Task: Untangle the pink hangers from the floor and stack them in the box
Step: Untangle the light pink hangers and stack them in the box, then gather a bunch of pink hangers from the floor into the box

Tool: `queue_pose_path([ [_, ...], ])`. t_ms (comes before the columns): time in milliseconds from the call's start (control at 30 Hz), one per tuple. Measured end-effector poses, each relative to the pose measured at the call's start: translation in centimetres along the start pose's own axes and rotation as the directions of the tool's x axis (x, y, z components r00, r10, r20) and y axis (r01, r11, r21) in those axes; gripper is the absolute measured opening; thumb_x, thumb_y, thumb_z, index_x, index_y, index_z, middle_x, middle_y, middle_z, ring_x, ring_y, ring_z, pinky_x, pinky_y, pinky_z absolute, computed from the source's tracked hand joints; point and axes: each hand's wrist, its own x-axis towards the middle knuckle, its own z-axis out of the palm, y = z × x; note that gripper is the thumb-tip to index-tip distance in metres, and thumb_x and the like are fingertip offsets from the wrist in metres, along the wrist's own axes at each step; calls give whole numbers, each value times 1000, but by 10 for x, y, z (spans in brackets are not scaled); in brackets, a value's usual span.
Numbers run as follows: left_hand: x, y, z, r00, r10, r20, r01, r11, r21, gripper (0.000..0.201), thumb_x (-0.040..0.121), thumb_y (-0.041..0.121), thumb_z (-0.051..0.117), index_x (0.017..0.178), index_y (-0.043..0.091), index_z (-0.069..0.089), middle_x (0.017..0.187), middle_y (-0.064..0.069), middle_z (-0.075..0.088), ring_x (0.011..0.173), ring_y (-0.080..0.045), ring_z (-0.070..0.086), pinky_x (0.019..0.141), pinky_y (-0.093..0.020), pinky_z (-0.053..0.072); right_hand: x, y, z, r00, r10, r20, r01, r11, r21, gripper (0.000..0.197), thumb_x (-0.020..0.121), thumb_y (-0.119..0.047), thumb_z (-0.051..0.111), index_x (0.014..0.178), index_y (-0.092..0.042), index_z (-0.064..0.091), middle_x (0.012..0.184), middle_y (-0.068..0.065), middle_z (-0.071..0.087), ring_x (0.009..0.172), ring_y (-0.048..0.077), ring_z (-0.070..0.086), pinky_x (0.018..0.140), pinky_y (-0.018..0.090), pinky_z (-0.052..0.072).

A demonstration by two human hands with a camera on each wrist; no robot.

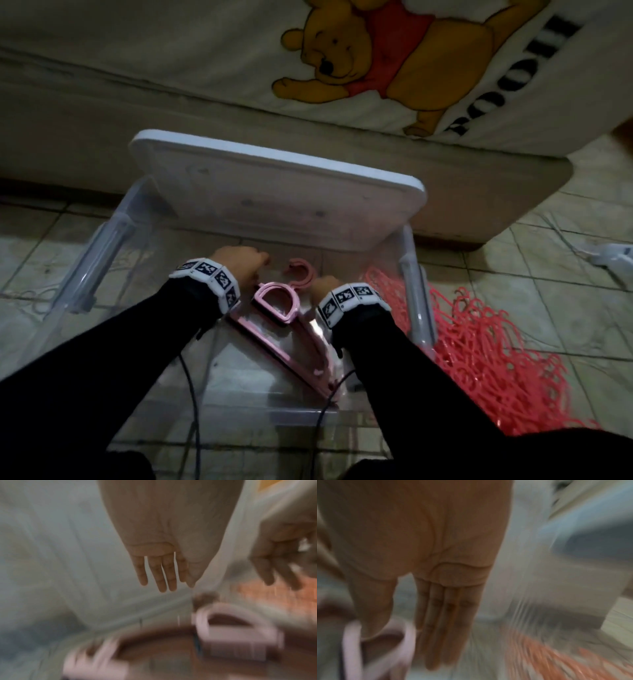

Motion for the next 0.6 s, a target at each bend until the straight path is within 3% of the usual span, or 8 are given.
queue_pose_path([
  [67,-7,4,-23,997,-18,-79,14,999,-51,35,89,30,56,123,21,53,120,-7,62,109,-26,59,86,-34,49,-16,-2,-29,994,-83,-67,81,996,-31,35,88,-19,62,120,-3,59,116,15,65,110,29,61,82,29,47],
  [133,-16,10,-49,988,-47,-145,28,991,-131,30,91,30,56,119,20,58,118,-5,65,110,-24,60,89,-34,48,-37,0,-58,985,-109,-136,108,994,-17,31,85,-26,67,106,-4,67,107,16,68,101,29,65,78,31,50],
  [233,-29,28,-92,973,-58,-226,0,969,-246,26,92,29,59,114,15,62,111,-5,68,108,-24,60,90,-34,47,-76,15,-100,975,-100,-199,110,993,39,32,85,-31,68,101,-3,69,99,16,70,94,29,67,77,32,51],
  [333,-41,60,-133,956,-34,-291,-58,951,-303,20,93,32,58,100,15,65,81,-1,66,94,-25,64,80,-32,48,-122,46,-134,959,-87,-268,109,992,68,29,87,-28,67,103,-4,69,102,14,70,95,27,66,77,29,49],
  [400,-46,89,-154,950,-10,-313,-98,940,-326,22,94,36,56,93,16,65,67,4,63,78,-21,64,75,-32,50,-152,73,-145,938,-30,-347,57,996,68,28,85,-32,68,101,-9,70,101,10,71,95,24,66,74,26,47],
  [467,-48,123,-169,947,16,-322,-136,925,-355,26,94,39,54,91,16,63,66,0,66,65,-17,62,66,-29,49,-180,107,-148,911,66,-408,-18,992,122,28,83,-36,69,96,-11,71,98,10,71,93,24,66,72,24,46],
  [600,-49,195,-177,955,104,-277,-209,899,-384,40,96,43,50,96,6,65,87,-14,72,70,-23,65,55,-24,44,-227,182,-129,866,287,-411,-180,943,279,40,81,-45,69,97,-8,71,99,12,70,96,26,64,71,24,42],
])
